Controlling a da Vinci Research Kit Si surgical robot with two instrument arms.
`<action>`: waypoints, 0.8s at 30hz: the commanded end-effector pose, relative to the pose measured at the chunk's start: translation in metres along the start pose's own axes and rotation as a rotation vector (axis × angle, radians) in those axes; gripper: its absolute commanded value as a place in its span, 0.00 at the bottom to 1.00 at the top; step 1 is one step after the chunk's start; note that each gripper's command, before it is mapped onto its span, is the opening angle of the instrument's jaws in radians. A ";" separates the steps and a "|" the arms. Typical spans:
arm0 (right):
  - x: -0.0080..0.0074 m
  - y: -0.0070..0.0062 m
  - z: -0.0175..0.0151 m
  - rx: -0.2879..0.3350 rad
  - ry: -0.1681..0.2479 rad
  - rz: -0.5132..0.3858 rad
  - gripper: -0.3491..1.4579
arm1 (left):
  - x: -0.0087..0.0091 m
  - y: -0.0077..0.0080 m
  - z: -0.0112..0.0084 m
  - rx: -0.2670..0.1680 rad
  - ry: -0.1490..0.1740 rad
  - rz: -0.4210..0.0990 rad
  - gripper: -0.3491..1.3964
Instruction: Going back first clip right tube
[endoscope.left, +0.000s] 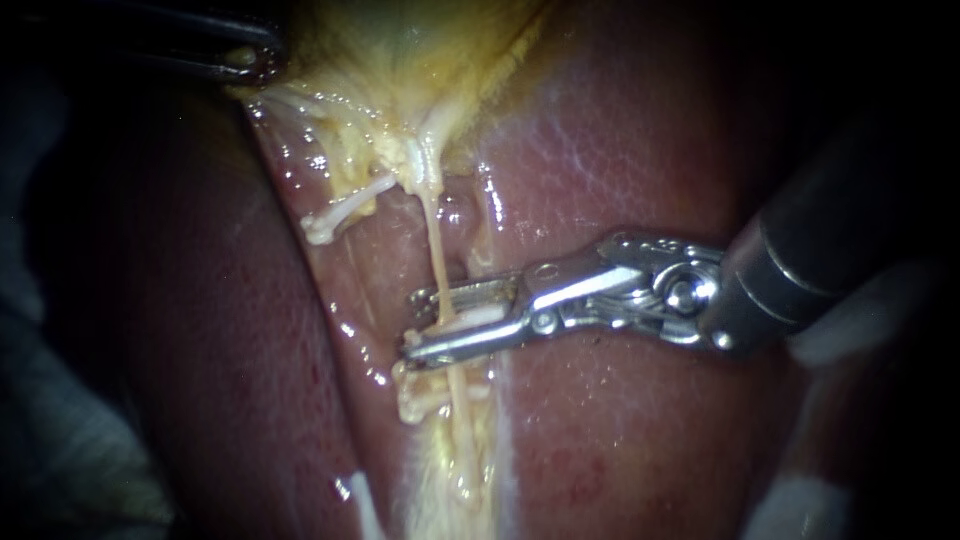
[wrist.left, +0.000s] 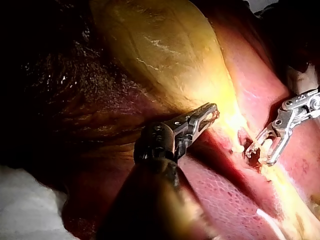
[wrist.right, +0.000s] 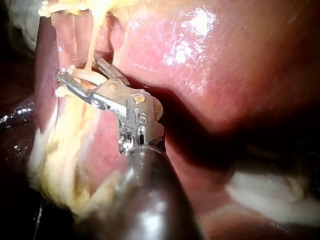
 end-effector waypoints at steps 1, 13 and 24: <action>-0.0002 -0.0001 0.0000 0.000 -0.002 0.000 0.45 | 0.0000 0.0000 0.0000 0.000 0.000 0.000 0.00; 0.0012 -0.0034 -0.0041 -0.185 -0.091 -0.396 0.47 | 0.0000 0.0000 -0.0002 -0.002 -0.001 0.000 0.00; -0.0008 -0.0060 -0.0104 -0.240 -0.102 -0.558 0.47 | -0.0001 0.0000 -0.0003 -0.002 -0.001 0.000 0.00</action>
